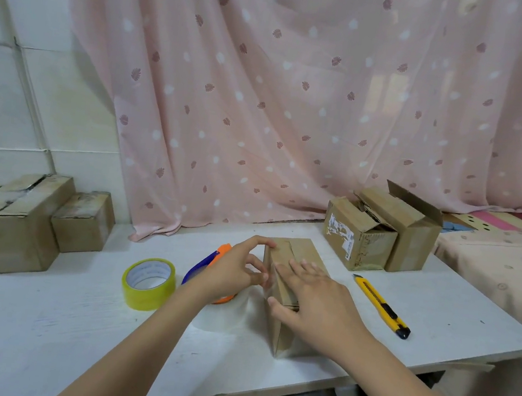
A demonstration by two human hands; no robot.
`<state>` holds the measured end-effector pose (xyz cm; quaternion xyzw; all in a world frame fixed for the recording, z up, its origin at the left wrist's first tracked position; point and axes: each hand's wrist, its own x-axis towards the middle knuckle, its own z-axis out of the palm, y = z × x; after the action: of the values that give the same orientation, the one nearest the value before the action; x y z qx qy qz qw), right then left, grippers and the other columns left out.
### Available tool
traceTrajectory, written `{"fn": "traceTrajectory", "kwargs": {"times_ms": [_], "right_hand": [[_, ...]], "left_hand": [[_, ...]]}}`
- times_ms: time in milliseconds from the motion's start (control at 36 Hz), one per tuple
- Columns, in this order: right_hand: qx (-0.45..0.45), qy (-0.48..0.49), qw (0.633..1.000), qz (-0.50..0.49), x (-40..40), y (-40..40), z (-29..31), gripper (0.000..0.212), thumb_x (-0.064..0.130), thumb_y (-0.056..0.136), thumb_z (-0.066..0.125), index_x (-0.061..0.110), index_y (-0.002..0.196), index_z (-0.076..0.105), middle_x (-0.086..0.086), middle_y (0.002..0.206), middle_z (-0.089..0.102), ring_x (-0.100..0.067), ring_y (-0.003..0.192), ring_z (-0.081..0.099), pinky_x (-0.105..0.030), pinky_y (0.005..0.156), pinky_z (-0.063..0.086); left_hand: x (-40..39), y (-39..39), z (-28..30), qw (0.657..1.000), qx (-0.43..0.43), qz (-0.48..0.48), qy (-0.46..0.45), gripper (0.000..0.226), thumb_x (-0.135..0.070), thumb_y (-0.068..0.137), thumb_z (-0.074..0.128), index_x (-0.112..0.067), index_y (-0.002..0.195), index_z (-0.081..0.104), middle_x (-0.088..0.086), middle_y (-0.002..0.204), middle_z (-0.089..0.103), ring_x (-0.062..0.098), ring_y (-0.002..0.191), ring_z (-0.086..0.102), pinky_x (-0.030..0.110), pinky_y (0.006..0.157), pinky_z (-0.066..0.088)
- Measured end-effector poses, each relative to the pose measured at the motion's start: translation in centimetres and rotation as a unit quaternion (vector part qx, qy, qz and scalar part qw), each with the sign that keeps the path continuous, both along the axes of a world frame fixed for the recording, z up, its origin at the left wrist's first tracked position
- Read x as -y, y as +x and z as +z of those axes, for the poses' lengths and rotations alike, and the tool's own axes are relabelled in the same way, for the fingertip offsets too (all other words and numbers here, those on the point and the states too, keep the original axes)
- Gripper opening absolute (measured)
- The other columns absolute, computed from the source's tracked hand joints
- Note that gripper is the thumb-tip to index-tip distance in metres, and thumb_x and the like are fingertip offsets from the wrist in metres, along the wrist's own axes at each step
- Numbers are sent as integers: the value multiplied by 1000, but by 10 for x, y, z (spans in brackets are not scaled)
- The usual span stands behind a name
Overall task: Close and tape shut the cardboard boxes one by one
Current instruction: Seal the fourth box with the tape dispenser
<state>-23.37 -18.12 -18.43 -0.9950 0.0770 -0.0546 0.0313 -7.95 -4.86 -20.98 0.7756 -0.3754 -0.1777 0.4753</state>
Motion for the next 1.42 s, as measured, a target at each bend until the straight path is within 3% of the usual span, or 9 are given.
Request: {"fn": "traceTrajectory", "kwargs": {"times_ms": [250, 528, 667, 806, 944, 1056, 1139, 1250, 1417], "right_hand": [[4, -2, 1000, 2, -2, -1, 2, 66, 64, 98, 32, 34, 156, 23, 4, 165, 22, -17, 153, 14, -35, 115, 29], [13, 2, 1000, 1, -1, 0, 0, 65, 63, 98, 34, 33, 155, 26, 4, 164, 24, -18, 153, 14, -35, 115, 28], [15, -3, 1000, 3, 0, 2, -4, 66, 62, 98, 34, 31, 156, 24, 1, 165, 22, -19, 153, 14, -34, 117, 26], [26, 14, 999, 25, 1, -2, -3, 72, 62, 101, 29, 35, 160, -1, -2, 168, 12, -19, 155, 2, -25, 120, 6], [88, 64, 993, 50, 7, -7, -2, 72, 64, 100, 20, 42, 152, -24, -3, 168, -5, -11, 151, -18, -26, 119, -18], [174, 229, 956, -54, 21, -1, 16, 63, 49, 105, 31, 27, 160, 11, 1, 165, 21, -21, 153, 11, -40, 124, 12], [152, 328, 916, -172, 53, 17, 18, 41, 37, 104, 40, 12, 133, 54, -11, 123, 62, -33, 117, 55, -43, 100, 44], [46, 445, 867, -219, 68, 27, 14, 35, 35, 101, 54, 11, 76, 49, -7, 64, 44, -20, 49, 41, -28, 50, 40], [12, 490, 842, -225, 67, 26, 16, 37, 38, 98, 61, 7, 80, 61, 0, 43, 52, -16, 31, 45, -32, 57, 36]], "left_hand": [[1, -1, -1, 1000, 19, 22, -2, 58, -8, 83, 72, -51, 117, 53, -2, 93, 72, 20, 83, 74, 48, 98, 52], [7, -18, 4, 995, 74, 14, 62, 73, -10, 85, 74, -48, 138, 40, -4, 88, 64, 6, 72, 61, 9, 63, 47], [10, -19, 1, 989, 112, 35, 88, 80, -10, 85, 75, -44, 144, 34, 1, 94, 61, 10, 76, 59, 13, 64, 49], [10, -17, 3, 977, 173, 75, 102, 78, -19, 83, 77, -45, 143, 34, -1, 100, 56, 5, 83, 51, 10, 63, 38], [10, -16, 12, 978, 70, 189, 44, 34, -12, 94, 53, -28, 123, 53, 5, 87, 68, 22, 76, 69, 36, 69, 59], [13, -29, 34, 973, -96, 208, 26, 21, -19, 101, 50, -3, 102, 64, 15, 87, 71, 29, 65, 72, 43, 73, 63], [18, -35, 43, 972, -111, 182, 103, 37, -34, 102, 47, 1, 109, 57, 11, 90, 72, 32, 68, 74, 42, 81, 61], [31, -43, 47, 965, -124, 154, 174, 44, -43, 102, 43, -1, 108, 50, 20, 97, 73, 36, 77, 75, 44, 85, 60], [51, -46, 45, 961, -47, 149, 226, 45, -45, 103, 39, -2, 101, 52, 23, 100, 72, 40, 93, 71, 48, 88, 58]]}}
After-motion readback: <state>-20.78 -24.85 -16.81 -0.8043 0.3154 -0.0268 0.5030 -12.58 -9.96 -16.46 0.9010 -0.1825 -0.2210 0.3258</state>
